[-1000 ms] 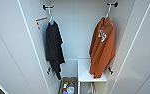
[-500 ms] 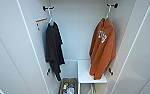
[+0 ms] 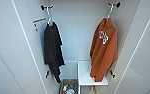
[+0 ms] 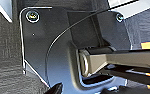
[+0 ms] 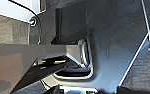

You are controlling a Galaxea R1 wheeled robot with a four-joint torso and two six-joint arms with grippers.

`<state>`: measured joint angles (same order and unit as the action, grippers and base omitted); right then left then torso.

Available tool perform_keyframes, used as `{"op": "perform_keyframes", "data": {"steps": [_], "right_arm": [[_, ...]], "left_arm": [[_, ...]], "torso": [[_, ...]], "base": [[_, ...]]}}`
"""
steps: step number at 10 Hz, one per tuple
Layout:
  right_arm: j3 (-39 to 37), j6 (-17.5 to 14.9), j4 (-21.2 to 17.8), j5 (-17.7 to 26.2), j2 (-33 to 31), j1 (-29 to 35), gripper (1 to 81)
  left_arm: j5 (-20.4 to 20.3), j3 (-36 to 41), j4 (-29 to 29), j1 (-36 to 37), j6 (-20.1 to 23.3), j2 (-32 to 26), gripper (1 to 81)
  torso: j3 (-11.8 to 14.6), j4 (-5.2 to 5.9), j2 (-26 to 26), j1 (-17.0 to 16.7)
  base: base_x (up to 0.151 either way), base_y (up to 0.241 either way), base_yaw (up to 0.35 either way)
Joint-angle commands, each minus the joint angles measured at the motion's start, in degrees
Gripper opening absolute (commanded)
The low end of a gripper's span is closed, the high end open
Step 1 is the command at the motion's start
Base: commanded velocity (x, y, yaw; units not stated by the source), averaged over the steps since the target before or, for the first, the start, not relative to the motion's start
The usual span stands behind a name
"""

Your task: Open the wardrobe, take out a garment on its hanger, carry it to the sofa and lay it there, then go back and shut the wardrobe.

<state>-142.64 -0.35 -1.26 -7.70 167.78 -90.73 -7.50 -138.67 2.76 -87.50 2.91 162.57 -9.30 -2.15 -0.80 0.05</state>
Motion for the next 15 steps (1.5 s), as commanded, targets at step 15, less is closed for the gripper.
{"op": "perform_keyframes", "data": {"steps": [15], "right_arm": [[0.45,-0.26,0.20,3.49,-0.23,1.38,81.1]], "left_arm": [[3.28,1.03,-0.21,1.32,0.07,-0.40,81.1]], "torso": [[0.00,0.00,0.00,0.00]], "base": [[0.068,-0.019,0.000]]}}
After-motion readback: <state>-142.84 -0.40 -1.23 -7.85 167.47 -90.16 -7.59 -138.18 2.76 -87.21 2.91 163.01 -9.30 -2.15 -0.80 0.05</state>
